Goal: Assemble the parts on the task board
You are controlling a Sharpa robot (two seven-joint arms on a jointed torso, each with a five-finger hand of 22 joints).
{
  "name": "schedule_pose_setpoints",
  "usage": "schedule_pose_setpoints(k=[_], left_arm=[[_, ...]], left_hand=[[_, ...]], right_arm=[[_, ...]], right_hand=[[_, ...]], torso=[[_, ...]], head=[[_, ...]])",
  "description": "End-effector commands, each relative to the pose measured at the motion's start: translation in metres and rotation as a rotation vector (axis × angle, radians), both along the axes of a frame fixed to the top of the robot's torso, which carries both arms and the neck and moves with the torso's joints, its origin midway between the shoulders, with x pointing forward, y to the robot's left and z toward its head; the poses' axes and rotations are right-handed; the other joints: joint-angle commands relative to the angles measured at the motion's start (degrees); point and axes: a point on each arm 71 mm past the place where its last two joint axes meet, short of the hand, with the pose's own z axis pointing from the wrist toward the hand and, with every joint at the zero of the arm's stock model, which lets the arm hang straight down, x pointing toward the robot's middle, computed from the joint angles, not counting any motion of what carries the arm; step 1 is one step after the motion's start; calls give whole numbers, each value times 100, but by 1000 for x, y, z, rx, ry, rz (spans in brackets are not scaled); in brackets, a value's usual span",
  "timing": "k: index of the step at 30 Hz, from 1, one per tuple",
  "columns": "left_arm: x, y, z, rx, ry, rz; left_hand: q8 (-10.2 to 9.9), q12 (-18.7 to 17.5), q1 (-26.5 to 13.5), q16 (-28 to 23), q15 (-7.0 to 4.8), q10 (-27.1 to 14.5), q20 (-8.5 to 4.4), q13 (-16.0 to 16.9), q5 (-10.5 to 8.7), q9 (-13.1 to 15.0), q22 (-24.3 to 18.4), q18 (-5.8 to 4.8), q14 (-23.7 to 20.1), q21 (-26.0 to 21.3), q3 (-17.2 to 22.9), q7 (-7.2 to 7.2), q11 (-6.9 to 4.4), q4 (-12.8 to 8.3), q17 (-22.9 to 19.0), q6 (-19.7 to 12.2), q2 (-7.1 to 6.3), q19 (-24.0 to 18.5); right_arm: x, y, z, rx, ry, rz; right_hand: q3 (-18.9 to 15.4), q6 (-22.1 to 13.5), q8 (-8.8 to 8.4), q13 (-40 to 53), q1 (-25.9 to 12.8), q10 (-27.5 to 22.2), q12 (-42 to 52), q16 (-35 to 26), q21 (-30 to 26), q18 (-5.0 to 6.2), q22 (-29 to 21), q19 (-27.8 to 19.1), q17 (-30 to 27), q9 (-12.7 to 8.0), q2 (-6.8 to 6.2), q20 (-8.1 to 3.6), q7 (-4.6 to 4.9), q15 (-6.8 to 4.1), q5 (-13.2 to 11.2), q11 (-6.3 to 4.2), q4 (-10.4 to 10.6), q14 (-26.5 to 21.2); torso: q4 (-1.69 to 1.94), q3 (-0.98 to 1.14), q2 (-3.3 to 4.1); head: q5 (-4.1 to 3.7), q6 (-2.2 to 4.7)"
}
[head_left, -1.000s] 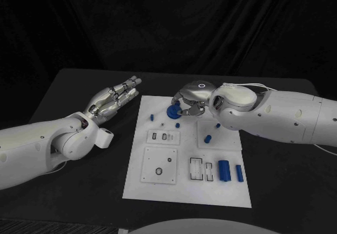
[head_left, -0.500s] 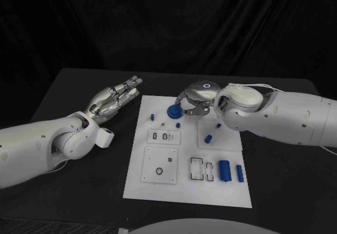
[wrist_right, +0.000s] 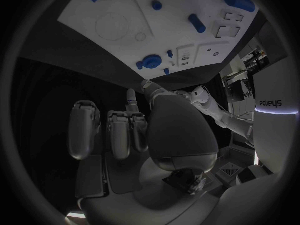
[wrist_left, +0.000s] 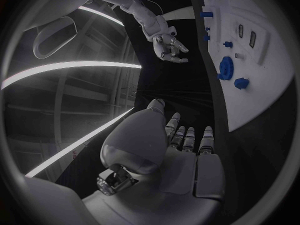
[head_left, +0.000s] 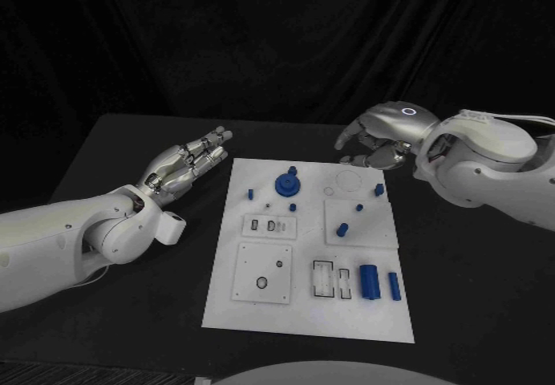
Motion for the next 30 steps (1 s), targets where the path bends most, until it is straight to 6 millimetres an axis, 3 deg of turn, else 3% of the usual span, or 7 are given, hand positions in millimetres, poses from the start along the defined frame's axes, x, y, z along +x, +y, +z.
schedule_pose_setpoints(k=[1, 5, 11, 14, 17, 22, 30], left_arm=[[-1, -3, 2, -10, -13, -8], [-2, -5, 2, -12, -11, -15], [-2, -5, 2, -13, -10, -15], [-3, -6, 2, -14, -7, -19], [-3, -7, 2, -14, -2, -26], [-3, -6, 1, -13, 2, -28], [-3, -6, 1, -12, 7, -32]], left_hand=[[19, -11, 66, -21, 35, 7, 26, 5, 29, 3, -5, 107, -8, -19, 30, 5, 49, -9, -5, 18, -9, -7], [18, -8, 65, -21, 37, 8, 27, 6, 30, 3, -5, 107, -8, -19, 30, 5, 51, -9, -5, 15, -10, -7], [18, -10, 65, -21, 40, 8, 29, 5, 31, 3, -5, 108, -8, -19, 31, 5, 52, -9, -5, 12, -11, -7], [18, -8, 65, -21, 41, 8, 30, 6, 31, 3, -5, 108, -8, -19, 32, 5, 53, -9, -5, 14, -10, -7], [18, -6, 65, -21, 43, 8, 31, 7, 31, 3, -5, 108, -8, -19, 33, 5, 53, -9, -5, 15, -9, -7], [20, -4, 66, -21, 50, 9, 35, 7, 33, 4, -5, 108, -8, -19, 38, 7, 58, -10, -5, 21, -6, -7], [21, -4, 68, -21, 55, 10, 40, 7, 32, 4, -5, 108, -8, -19, 43, 10, 62, -12, -5, 23, -4, -7]], right_arm=[[-4, -16, -1, 32, 21, -56], [-10, -41, -11, 54, 43, -104], [-16, -66, -28, 74, 63, -157], [-18, -76, -38, 78, 73, -174], [-21, -82, -46, 79, 85, -188], [-22, -87, -54, 77, 97, -205], [-20, -92, -66, 74, 111, -220]], right_hand=[[-2, 12, 42, 1508, 60, 614, 15, 15, -59, -43, 1162, 117, 1510, 38, -52, -20, -15, -59, 227, -45, -27, 600], [11, -81, 21, 1508, 101, 614, 15, 15, -39, -48, 1167, 119, 1510, 54, -72, -24, -21, -63, 322, -54, -32, 600], [-34, -224, 0, 1508, 59, 614, 15, 15, 88, -72, 1199, 171, 1510, 90, -117, -43, -39, -84, 111, -75, 74, 600], [-63, -239, 20, 1508, 34, 614, 15, 15, 221, -99, 1235, 226, 1510, 119, -149, -54, -38, -95, 50, -78, 147, 600], [-103, -299, 28, 1508, 29, 614, 15, 15, 221, -97, 1232, 223, 1510, 153, -189, -63, -45, -102, -142, -87, 261, 600], [-163, -446, 4, 1508, 30, 614, 15, 15, 144, -79, 1206, 183, 1510, 180, -238, -64, -33, -99, -385, -81, 427, 600], [-278, -589, -10, 1508, -81, 614, 15, -7, 125, -74, 1199, 168, 1490, 195, -299, -56, -17, -90, -758, -69, 581, 596]], torso=[[-2, 0, -13], [23, -7, -14], [15, -8, -9], [-10, -13, -6], [9, -13, -3], [-2, 1, 2], [0, -4, -4]], head=[[-20, 34], [-51, 79], [-126, 209], [-92, 215], [-89, 244], [-74, 218], [-58, 168]])
